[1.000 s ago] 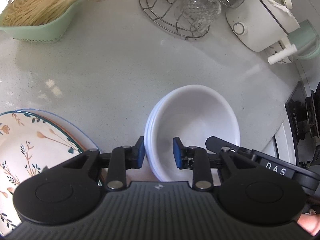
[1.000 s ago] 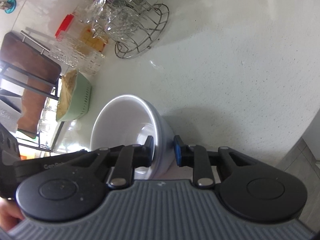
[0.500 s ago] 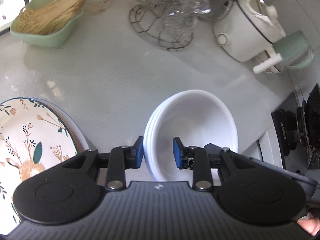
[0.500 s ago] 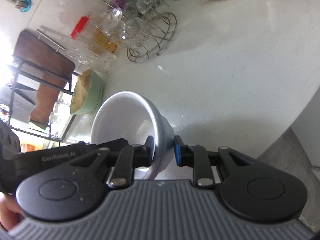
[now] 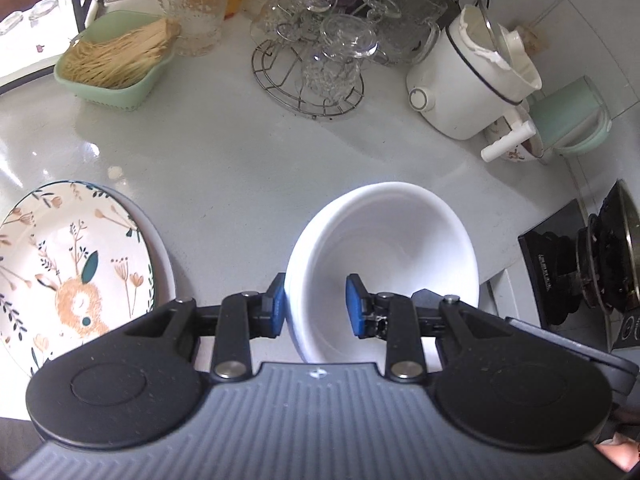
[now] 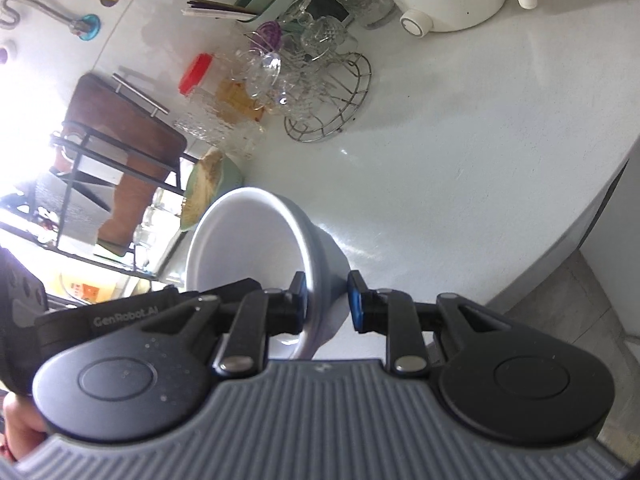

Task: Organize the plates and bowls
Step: 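Carry the bowl stack with both grippers onto the floral plate stack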

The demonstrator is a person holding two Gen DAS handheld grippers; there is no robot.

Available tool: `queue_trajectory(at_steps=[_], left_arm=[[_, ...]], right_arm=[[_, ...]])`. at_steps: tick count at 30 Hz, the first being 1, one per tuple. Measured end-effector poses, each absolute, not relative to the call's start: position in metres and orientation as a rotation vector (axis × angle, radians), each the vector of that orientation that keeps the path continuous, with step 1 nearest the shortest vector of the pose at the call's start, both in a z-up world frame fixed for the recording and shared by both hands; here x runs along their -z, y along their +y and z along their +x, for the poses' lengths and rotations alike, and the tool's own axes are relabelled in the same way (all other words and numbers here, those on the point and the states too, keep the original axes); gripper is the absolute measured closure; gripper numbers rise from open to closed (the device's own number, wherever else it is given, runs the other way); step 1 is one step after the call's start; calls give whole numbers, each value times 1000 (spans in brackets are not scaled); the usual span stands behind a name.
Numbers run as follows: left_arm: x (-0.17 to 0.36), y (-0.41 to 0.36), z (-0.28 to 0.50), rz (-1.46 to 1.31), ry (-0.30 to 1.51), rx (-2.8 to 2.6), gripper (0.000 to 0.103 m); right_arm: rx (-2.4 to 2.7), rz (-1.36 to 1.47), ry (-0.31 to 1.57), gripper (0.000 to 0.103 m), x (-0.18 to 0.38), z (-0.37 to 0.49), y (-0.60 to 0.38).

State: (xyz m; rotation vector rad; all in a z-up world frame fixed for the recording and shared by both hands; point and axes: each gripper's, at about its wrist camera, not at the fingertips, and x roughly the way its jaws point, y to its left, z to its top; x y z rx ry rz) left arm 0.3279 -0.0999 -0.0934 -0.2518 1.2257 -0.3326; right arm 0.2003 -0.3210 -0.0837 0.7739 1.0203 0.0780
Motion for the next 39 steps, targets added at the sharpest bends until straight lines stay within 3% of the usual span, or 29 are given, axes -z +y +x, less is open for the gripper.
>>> queue_trajectory(at_steps=[10,23,33,39], left_arm=[[65,-59,314,-326,1187,342,69],[54,51,310,-485,1109,264,69],[76,124,300,-574,1102,177,68],[117,144,304,-565,1159,144,68]], right_arm=[[-100,813,987,78,56,198,-303],[-206,706,979,78,39,226,-216],[-287,650,1066,77,51,248,-149],[-288,634,1165,77,83,262,-124]])
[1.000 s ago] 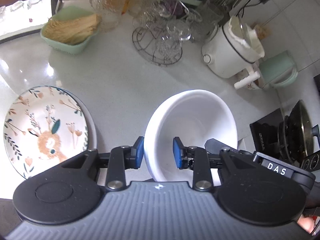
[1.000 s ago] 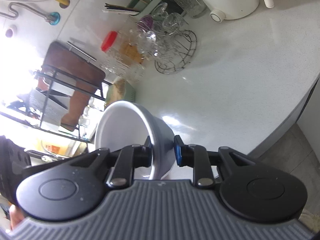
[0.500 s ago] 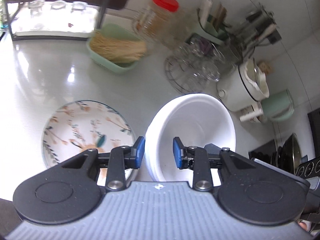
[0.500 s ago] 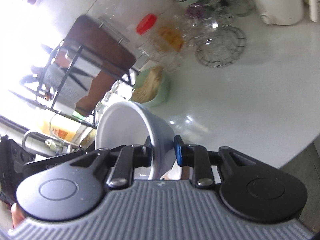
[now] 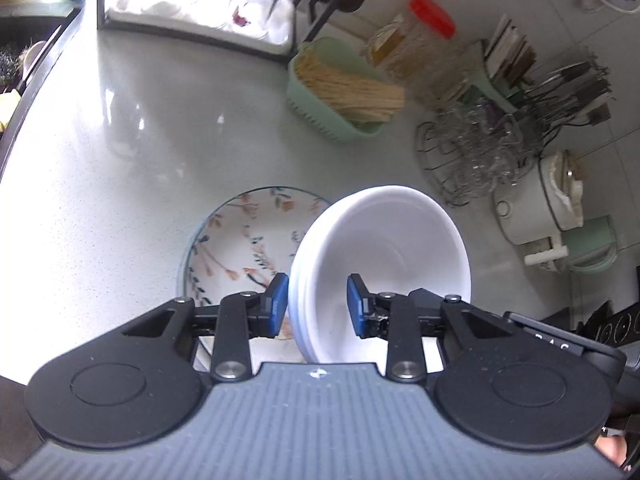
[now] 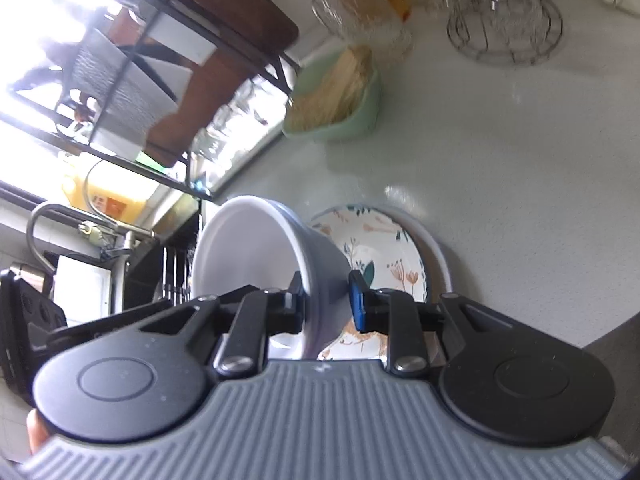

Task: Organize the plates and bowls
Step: 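Carry the bowl stack with both grippers onto the floral plate stack, then open both grippers and lift them away from the bowl stack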

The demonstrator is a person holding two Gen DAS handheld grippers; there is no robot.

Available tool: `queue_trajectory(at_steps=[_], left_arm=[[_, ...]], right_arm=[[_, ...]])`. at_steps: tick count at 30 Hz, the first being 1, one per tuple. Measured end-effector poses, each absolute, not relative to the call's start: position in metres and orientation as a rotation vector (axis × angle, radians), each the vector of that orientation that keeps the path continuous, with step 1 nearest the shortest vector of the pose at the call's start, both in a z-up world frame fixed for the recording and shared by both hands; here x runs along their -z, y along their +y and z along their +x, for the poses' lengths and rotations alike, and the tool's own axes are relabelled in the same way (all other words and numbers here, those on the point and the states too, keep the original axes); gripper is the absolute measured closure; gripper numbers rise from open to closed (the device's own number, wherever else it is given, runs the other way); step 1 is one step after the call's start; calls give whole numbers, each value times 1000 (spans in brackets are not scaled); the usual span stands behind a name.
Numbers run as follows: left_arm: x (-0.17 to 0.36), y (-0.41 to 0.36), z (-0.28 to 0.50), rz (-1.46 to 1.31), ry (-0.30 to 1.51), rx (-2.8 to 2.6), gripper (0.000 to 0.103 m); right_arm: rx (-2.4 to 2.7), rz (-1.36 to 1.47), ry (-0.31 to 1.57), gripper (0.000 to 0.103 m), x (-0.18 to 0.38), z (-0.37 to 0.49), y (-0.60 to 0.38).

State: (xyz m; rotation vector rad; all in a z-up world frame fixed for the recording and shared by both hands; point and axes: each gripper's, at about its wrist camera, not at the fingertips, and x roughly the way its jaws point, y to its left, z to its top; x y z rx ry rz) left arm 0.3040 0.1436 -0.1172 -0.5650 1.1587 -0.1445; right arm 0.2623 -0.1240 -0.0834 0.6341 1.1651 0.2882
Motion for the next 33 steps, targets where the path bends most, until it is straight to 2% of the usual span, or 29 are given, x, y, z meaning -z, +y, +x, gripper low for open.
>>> queue_trajectory(at_steps=[14,26,33], left_arm=[[181,141,325,-492,1253,189,68],[175,135,340,-445,1260,230,68],[167,137,340,-414,1257,276,51]], right_arm=[[-162,562,1298,77,138,282,-101],[-136,457,1289,77,139,286,-91],[-107,401,1254,76,131,284,-88]])
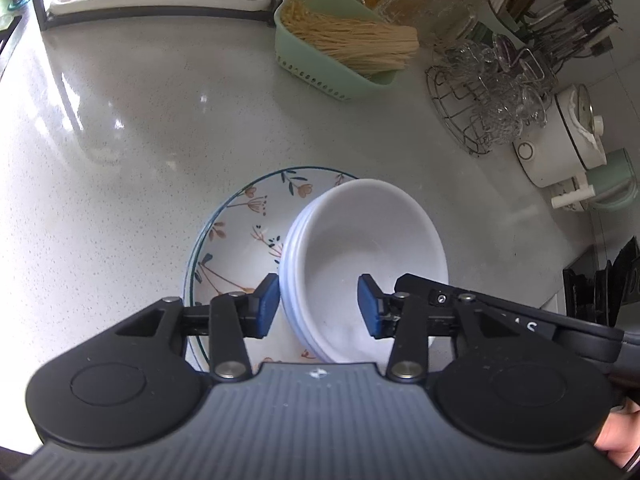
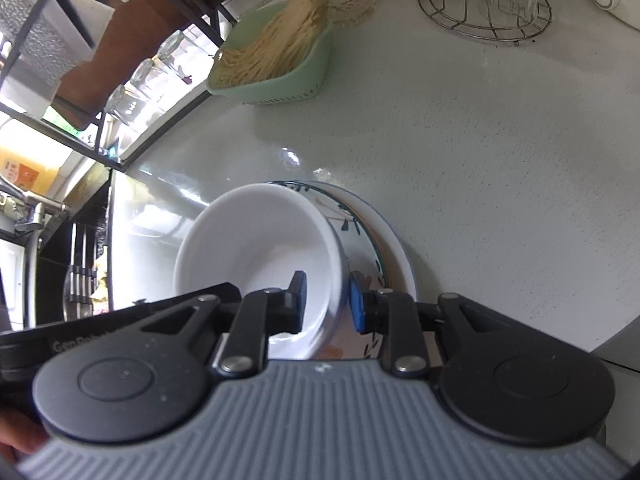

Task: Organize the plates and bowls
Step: 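Open both grippers and lift them away from the bowl stack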

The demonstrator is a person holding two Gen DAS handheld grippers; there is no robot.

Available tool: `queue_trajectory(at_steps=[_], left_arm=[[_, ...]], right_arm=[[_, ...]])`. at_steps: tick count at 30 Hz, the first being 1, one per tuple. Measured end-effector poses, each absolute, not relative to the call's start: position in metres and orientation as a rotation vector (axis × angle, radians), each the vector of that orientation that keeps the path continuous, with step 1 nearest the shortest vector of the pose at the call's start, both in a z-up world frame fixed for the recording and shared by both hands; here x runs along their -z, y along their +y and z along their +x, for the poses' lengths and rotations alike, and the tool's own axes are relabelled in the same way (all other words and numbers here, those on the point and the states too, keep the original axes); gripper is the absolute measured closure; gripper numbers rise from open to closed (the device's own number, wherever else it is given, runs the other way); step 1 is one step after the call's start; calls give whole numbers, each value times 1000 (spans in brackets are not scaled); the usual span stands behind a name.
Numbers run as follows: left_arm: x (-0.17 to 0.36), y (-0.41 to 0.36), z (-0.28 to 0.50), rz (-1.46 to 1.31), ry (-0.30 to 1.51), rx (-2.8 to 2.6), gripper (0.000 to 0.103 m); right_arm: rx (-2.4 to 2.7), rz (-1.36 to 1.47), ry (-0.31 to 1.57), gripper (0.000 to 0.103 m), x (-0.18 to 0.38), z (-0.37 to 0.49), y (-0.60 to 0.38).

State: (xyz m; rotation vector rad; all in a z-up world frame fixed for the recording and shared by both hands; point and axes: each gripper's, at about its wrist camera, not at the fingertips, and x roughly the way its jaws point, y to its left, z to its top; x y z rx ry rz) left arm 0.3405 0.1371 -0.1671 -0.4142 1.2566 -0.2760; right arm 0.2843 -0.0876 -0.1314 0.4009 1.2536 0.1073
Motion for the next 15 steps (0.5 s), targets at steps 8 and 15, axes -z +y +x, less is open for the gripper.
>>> queue_trajectory(at_steps=[8,15], left_arm=[[136,150,339,-373,1201,336,49],[86,163,331,-337,1086,294,49]], right_arm=[[-33,446,1201,66,116,274,-92],[-81,444,1091,66,83,270,-94]])
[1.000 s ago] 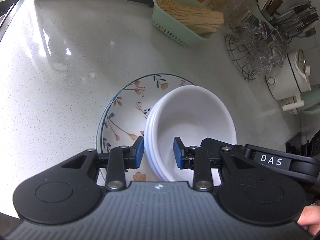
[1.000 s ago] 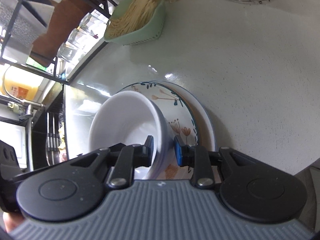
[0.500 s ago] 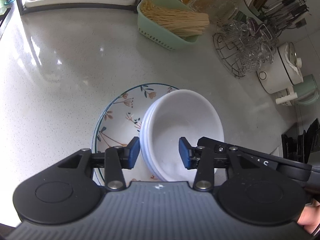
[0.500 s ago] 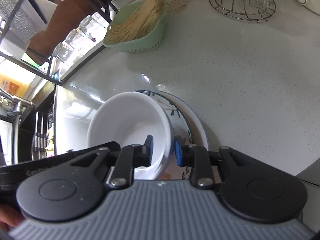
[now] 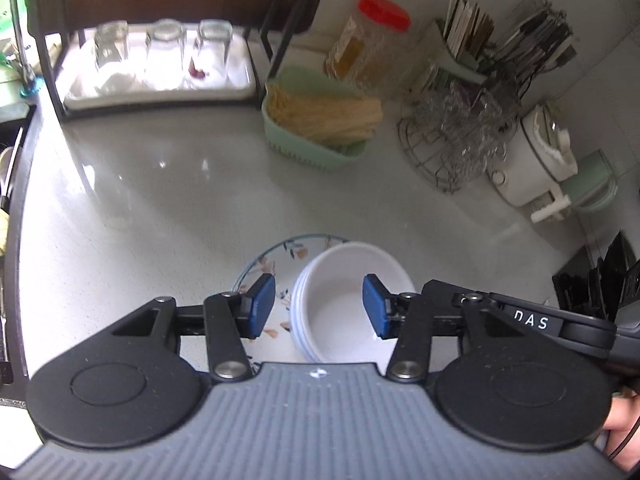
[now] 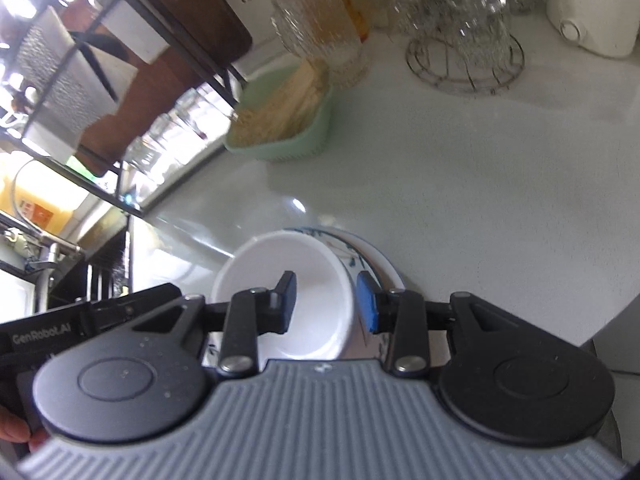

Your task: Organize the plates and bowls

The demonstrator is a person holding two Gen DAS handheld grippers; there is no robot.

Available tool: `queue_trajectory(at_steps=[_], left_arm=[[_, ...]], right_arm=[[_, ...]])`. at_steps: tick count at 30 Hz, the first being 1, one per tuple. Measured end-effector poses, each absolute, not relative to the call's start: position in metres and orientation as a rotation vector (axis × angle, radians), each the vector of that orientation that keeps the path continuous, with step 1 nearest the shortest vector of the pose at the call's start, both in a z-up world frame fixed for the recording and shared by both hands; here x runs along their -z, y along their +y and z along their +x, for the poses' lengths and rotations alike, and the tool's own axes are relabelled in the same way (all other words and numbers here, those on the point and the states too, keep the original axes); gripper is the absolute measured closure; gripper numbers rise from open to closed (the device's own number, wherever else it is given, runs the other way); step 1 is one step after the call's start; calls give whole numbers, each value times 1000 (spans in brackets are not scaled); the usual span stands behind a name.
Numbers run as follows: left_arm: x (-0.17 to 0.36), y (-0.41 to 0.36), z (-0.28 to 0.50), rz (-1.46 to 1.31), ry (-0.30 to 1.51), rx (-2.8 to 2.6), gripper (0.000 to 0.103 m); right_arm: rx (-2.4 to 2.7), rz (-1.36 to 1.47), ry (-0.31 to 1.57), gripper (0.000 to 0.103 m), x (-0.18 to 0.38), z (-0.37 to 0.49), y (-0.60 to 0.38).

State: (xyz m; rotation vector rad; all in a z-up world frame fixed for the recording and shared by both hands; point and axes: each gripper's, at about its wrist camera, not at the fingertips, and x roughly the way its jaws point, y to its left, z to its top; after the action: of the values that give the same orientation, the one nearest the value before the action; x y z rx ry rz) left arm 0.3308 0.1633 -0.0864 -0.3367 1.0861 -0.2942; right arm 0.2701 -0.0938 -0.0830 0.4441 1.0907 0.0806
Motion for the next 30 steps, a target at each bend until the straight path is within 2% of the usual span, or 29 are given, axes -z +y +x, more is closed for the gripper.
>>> queue_trajectory(at_steps=[7,16,22,30], left_arm=[[27,161,303,-338,937,221,49],[-43,133,241,-296,752,140,49],[-66,103,190,-259,672,87,49],[-68,61,132,-221,642,40,47]], right_arm=[[-191,375,933,66,29,264,-99],[-252,288,670,66,-54,210,-138],[-275,230,586,66,-67,170,-164],[-324,209,552,66,-68,128,-188]])
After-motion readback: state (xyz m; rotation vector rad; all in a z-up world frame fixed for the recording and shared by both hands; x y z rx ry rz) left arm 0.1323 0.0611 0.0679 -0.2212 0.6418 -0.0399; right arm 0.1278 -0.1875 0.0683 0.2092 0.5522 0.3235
